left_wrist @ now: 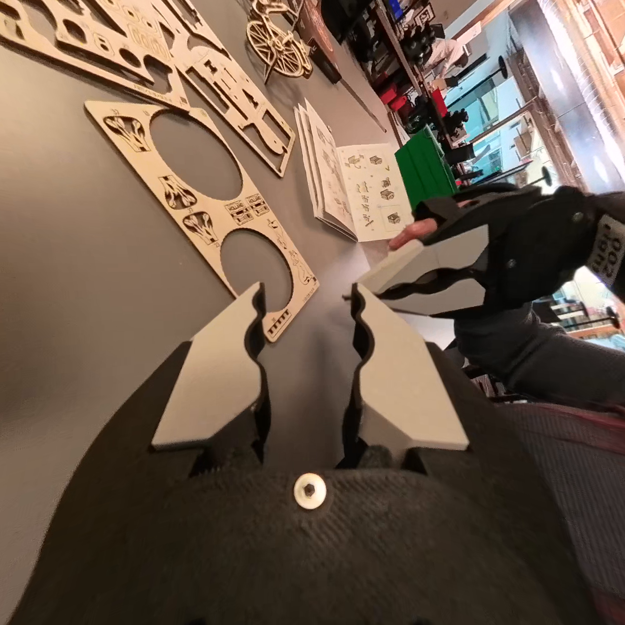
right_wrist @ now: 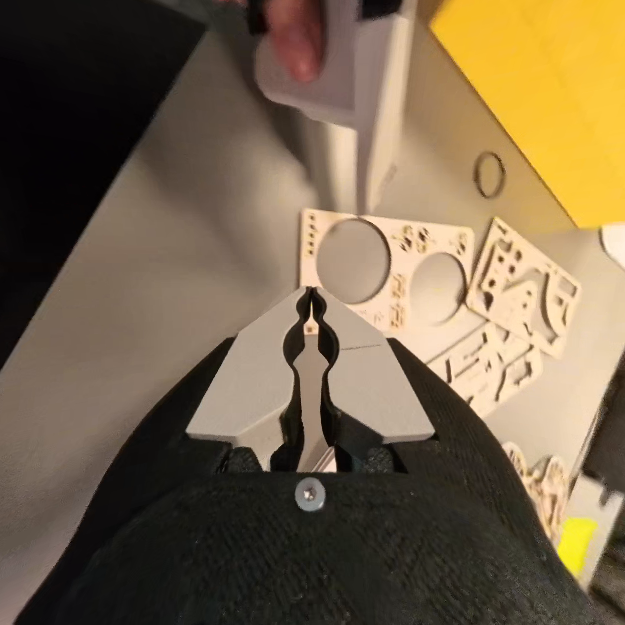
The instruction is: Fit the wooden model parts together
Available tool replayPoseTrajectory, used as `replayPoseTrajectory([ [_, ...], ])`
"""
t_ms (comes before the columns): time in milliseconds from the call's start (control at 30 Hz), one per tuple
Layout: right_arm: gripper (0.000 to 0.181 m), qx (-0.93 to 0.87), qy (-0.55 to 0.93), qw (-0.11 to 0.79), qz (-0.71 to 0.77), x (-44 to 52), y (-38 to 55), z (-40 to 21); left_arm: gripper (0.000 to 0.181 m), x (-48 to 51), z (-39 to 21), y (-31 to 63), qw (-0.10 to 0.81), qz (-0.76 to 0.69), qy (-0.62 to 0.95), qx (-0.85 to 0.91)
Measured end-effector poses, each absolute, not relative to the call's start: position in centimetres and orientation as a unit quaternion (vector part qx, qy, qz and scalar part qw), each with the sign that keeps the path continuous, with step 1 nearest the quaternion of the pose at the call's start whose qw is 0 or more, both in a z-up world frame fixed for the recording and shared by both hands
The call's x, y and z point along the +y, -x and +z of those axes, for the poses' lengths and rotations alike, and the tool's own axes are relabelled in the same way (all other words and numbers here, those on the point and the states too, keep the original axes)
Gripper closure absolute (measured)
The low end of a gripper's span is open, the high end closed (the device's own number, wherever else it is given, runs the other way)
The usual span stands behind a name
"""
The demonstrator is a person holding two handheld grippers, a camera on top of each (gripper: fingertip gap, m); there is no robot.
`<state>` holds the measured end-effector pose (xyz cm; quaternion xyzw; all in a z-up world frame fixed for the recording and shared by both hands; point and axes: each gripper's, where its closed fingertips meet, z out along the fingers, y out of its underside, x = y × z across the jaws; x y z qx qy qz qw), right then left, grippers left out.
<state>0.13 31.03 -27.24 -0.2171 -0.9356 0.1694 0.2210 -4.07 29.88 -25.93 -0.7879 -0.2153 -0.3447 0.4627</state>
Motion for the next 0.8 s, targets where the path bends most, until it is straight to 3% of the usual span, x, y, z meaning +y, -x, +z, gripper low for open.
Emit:
replayPoseTrajectory([
  [100,0.166,-0.872,0.386,0.209,0.217,34.0,1.5,-26.7,0.134,30.0,-25.8,4.9,0.478,-0.311,0.792,-0.217],
  [200,0.136,-0.806,0.521,0.151,0.237,36.9,3.8,-27.7,0.135,29.9,-26.2,6.1,0.484,-0.265,0.804,-0.224],
  [467,0.125,-0.927,0.346,0.071,0.123,35.4,7.8,-31.0,0.138,28.8,-25.7,5.9,0.487,-0.254,0.807,-0.217],
  [533,0.134,-0.930,0.349,0.041,0.107,35.2,7.9,-31.3,0.139,28.3,-25.3,6.1,0.493,-0.251,0.804,-0.217],
  [600,0.162,-0.939,0.332,0.032,0.084,35.3,7.7,-31.3,0.143,27.7,-25.0,6.5,0.502,-0.243,0.801,-0.218],
  [800,0.164,-0.955,0.270,0.091,0.088,34.6,6.6,-30.6,0.142,27.4,-25.4,7.2,0.507,-0.259,0.788,-0.236],
])
